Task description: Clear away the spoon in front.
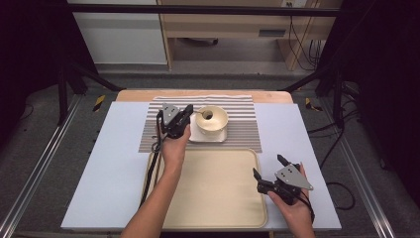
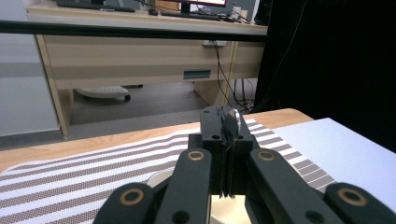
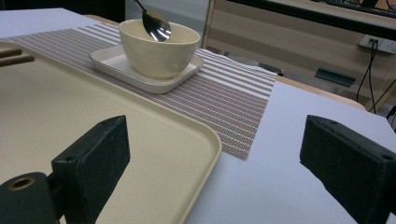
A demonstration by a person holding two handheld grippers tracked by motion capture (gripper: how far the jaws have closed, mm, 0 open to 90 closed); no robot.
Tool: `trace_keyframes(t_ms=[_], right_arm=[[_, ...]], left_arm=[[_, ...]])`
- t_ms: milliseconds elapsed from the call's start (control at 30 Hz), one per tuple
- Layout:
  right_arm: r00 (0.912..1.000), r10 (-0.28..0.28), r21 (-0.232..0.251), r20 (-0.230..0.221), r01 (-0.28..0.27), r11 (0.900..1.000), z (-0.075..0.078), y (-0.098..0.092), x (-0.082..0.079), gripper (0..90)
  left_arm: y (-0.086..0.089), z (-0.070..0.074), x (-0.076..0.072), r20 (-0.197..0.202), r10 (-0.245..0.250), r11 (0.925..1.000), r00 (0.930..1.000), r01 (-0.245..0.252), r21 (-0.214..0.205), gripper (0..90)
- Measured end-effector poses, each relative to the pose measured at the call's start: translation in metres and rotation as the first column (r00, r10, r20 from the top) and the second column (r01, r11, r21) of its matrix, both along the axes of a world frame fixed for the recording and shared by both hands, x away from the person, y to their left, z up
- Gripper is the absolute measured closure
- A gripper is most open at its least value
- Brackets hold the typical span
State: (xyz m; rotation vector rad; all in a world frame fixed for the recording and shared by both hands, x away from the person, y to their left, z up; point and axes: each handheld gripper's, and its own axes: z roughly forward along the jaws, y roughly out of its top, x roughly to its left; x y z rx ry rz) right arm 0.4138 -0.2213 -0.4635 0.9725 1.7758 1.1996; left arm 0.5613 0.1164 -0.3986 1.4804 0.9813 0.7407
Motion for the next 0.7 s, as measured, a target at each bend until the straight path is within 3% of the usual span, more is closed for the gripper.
trace_keyframes(t_ms=[233,700], right_arm=[[1.0,-0.002,-0.005,0.006,0.002,1.0,0.0,0.001,0.0,8.7],[0.9998,-0.011,-0.026,0.015,0.011,0.9996,-0.001,0.004,0.001,8.7]], left_arm=[[-0.001,0.015,-0.019,0.043,-0.032,0.9986,0.9986,0.031,0.044,88.9],[0.005,0.028,-0.044,0.033,-0.078,0.9955,0.9964,0.076,0.057,88.9]])
